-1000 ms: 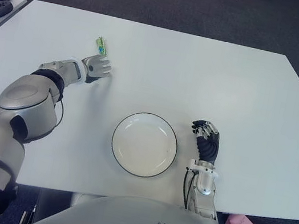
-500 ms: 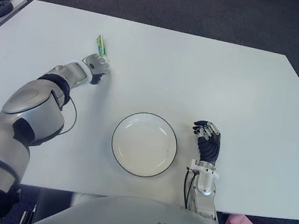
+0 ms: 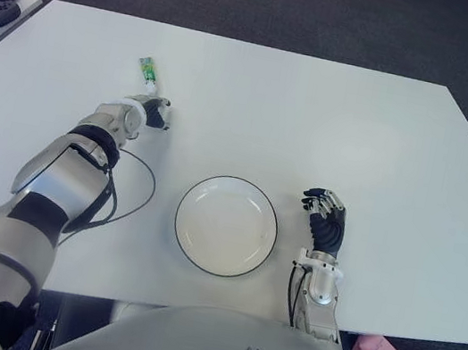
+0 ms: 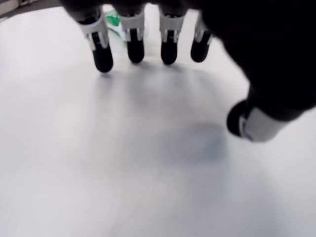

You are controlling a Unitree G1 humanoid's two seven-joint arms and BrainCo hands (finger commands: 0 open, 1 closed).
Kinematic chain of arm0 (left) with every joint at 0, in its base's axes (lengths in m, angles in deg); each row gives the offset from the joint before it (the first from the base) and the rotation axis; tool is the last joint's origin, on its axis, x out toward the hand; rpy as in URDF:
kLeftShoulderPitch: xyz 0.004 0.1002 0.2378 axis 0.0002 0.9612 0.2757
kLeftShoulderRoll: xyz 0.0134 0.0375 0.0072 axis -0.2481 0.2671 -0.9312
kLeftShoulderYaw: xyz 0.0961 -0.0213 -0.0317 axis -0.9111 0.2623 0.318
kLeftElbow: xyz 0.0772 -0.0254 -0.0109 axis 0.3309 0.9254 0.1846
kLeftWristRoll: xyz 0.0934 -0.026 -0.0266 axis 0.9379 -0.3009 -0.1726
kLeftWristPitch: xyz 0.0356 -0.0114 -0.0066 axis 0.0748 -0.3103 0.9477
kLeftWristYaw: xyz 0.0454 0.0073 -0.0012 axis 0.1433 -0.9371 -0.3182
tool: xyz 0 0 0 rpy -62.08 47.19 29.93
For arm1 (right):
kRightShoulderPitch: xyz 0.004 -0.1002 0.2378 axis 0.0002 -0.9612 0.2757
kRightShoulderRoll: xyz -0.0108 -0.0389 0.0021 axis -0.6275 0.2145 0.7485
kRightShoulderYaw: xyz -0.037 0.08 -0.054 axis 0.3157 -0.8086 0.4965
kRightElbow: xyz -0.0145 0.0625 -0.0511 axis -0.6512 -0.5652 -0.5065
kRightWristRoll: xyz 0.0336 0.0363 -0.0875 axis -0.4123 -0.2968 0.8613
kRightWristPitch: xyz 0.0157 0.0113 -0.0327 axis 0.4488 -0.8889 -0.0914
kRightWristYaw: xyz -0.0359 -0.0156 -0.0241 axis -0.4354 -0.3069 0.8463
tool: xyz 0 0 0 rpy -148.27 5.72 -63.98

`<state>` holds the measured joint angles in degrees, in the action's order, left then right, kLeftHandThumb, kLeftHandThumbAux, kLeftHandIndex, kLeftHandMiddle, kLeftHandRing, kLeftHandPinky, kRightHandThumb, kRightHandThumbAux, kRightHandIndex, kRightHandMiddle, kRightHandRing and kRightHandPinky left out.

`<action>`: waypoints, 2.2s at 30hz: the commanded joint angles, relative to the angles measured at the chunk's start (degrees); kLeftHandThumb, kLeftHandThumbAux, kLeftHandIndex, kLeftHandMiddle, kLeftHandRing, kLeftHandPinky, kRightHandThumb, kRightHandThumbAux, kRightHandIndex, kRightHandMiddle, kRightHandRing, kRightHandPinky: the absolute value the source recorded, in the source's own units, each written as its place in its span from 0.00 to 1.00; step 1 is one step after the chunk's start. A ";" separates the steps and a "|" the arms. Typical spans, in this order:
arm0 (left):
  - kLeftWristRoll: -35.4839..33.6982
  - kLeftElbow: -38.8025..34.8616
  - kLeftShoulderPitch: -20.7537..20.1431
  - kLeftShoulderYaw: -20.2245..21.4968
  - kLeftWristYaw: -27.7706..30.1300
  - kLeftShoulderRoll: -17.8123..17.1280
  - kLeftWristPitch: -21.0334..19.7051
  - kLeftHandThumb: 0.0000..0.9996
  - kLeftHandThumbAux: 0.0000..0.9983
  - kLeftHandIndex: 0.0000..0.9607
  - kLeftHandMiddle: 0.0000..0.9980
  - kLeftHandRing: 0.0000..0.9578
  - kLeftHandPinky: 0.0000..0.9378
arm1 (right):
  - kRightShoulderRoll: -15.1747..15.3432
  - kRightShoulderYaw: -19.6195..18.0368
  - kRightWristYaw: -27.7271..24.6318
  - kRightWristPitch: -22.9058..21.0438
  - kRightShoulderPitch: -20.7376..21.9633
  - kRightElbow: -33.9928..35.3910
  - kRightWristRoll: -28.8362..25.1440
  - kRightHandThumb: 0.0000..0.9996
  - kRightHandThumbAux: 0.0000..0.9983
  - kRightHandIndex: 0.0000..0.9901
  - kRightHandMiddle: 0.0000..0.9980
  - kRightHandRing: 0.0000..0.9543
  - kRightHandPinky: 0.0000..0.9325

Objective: Put the toothpaste on the table into the plate.

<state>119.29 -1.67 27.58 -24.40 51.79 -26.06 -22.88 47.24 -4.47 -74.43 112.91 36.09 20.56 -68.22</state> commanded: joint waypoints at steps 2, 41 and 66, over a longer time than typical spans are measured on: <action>-5.95 -0.08 1.65 7.17 -2.18 1.68 -2.91 0.07 0.59 0.00 0.00 0.04 0.07 | -0.35 -0.30 -0.06 -0.53 -0.90 -1.85 0.16 0.71 0.73 0.43 0.49 0.52 0.54; -13.89 -0.71 0.38 20.90 -9.72 6.63 -10.71 0.00 0.57 0.00 0.00 0.00 0.00 | 0.35 -1.64 -1.07 -1.03 -1.30 -1.82 0.24 0.71 0.73 0.43 0.49 0.52 0.54; -8.62 -0.52 0.89 15.72 -15.17 6.38 -13.28 0.46 0.48 0.00 0.00 0.00 0.14 | 0.19 -2.09 -2.10 -2.78 -1.97 -0.17 -0.61 0.71 0.73 0.43 0.48 0.52 0.53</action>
<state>110.28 -2.57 27.55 -8.46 36.58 -19.39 -36.78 47.60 -6.40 -76.06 112.20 35.30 21.63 -68.41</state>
